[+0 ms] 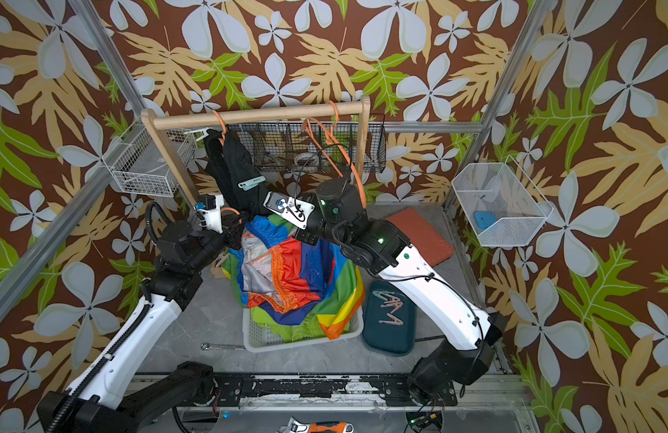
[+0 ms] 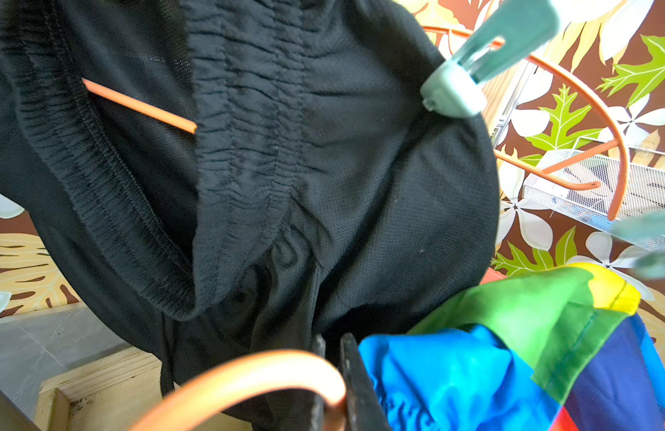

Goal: Remove the clothespins securing shorts to the hanger
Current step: Remove the clothespin from the hanger, then place the clothespin in the storage box.

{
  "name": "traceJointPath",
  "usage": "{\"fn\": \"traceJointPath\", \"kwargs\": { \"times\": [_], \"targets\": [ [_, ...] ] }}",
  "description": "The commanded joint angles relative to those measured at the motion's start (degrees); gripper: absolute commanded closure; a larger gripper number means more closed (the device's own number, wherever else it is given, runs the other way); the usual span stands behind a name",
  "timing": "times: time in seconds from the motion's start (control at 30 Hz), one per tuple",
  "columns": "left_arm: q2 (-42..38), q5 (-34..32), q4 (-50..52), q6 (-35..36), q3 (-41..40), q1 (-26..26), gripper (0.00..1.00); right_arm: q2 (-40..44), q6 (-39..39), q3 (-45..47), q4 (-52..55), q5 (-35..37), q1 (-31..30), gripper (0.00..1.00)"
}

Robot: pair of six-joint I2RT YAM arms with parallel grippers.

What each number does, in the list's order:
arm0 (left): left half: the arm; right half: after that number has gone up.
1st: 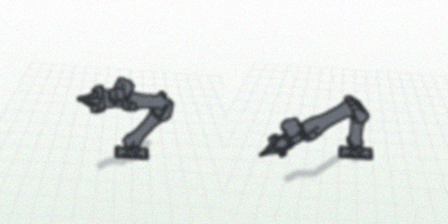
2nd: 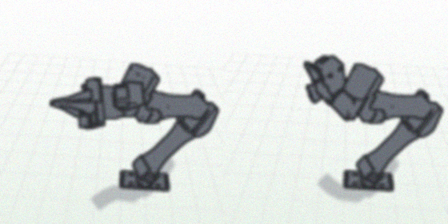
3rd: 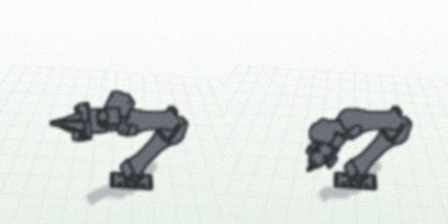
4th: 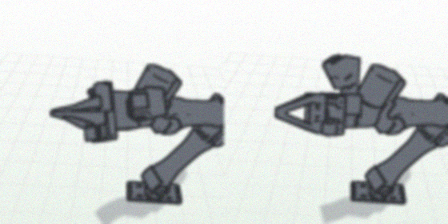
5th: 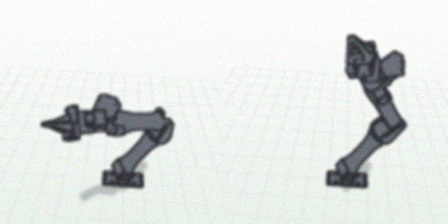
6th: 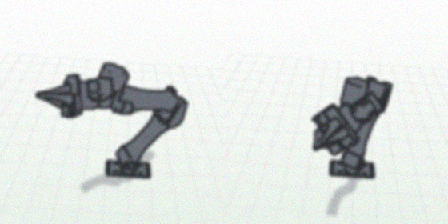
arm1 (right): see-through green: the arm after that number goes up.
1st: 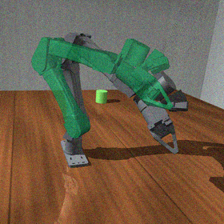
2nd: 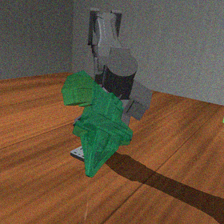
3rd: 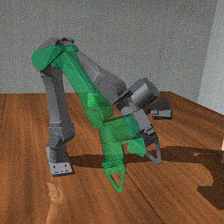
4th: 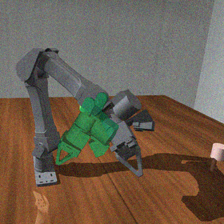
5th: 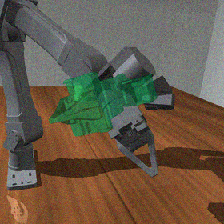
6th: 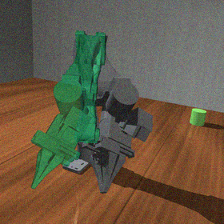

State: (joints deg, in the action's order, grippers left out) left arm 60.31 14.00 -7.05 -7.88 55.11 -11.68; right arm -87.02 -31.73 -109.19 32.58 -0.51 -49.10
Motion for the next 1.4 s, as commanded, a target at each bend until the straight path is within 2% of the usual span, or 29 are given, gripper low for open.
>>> {"fn": "traceJointPath", "kwargs": {
  "times": [0.0, 0.17, 0.27, 0.6, 0.7, 0.83, 0.97, 1.2, 1.37],
  "targets": [
    [-0.1, -0.1, -1.3, -0.3, 0.4, 0.0, 1.0, 4.3, 3.0, 3.6, -1.7, 3.6, 1.2, 0.95],
    [-0.5, -0.9, -1.1, 0.1, 0.4, 0.1, 1.0, 16.5, 11.6, 19.4, -5.4, 9.0, 4.6, 0.95],
    [-0.8, -1.8, -0.8, 0.8, 0.7, 0.0, 1.0, 23.5, 19.1, 29.3, -7.1, 11.3, 6.6, 0.94],
    [-2.5, -3.8, -0.3, 1.8, 0.4, 0.0, 1.0, 41.4, 46.4, 62.1, -7.8, 27.3, 7.7, 0.94],
    [-2.7, -3.8, -0.4, 1.9, 0.4, 0.0, 1.0, 46.5, 55.9, 71.8, -10.0, 27.5, 10.5, 0.92],
    [-3.0, -4.0, -0.5, 2.0, 0.3, 0.0, 1.0, 50.7, 63.8, 82.6, -14.3, 22.0, 17.0, 0.9],
    [-2.9, -3.9, -0.5, 2.0, 0.3, 0.0, 1.0, 50.7, 67.5, 88.3, -18.0, 17.7, 20.9, 0.87],
    [-3.1, -3.8, -0.5, 2.2, 0.2, 0.0, 1.0, 49.9, 68.1, 89.2, -18.8, 18.0, 21.1, 0.61],
    [-3.0, -3.7, -0.5, 2.1, 0.3, 0.0, 1.0, 51.8, 65.0, 86.4, -18.1, 17.1, 21.0, 0.44]
  ]
}}
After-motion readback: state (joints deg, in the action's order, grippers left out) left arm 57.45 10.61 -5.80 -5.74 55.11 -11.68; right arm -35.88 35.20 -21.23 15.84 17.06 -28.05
